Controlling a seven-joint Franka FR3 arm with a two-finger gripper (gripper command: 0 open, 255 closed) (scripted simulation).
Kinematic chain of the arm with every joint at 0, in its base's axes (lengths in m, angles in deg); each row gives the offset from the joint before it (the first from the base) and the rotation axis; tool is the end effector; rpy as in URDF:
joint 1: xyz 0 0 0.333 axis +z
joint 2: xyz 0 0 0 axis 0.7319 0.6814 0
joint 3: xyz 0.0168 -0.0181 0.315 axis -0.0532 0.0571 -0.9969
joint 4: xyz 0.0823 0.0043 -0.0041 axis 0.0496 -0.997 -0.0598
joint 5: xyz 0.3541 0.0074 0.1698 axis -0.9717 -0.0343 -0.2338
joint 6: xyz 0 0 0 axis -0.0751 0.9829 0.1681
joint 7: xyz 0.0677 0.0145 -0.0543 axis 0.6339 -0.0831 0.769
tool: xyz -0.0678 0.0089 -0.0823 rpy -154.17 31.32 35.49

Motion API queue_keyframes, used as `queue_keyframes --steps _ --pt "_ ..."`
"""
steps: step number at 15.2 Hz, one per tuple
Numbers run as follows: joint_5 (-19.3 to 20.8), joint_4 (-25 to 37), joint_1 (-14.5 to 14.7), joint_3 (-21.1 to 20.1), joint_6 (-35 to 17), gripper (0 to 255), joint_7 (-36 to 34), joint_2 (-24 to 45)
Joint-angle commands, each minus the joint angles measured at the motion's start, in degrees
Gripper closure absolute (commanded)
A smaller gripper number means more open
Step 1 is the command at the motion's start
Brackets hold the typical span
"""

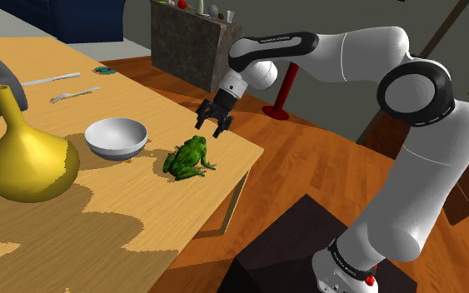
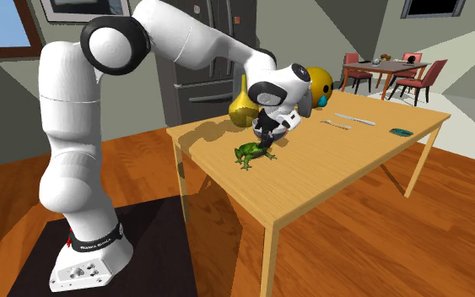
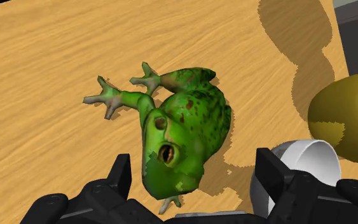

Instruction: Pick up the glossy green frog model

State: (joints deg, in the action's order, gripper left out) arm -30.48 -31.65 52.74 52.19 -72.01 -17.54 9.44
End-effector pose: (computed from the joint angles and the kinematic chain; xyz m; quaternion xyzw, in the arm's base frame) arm 0.6038 0.0809 0.3969 -0.9524 0.0781 0.0804 0.2835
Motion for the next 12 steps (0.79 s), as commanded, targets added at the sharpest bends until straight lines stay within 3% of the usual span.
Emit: queue_keyframes --steps 1,11,12 --pt "-2.3 4.5 -0.1 -0.5 0.6 0 -0.8 4.8" --pt "-3.8 3.2 -0.1 -1.0 -3.1 0 1.9 8.0" --pt "-3.8 3.1 -0.1 -1.0 -3.1 255 1.9 8.0"
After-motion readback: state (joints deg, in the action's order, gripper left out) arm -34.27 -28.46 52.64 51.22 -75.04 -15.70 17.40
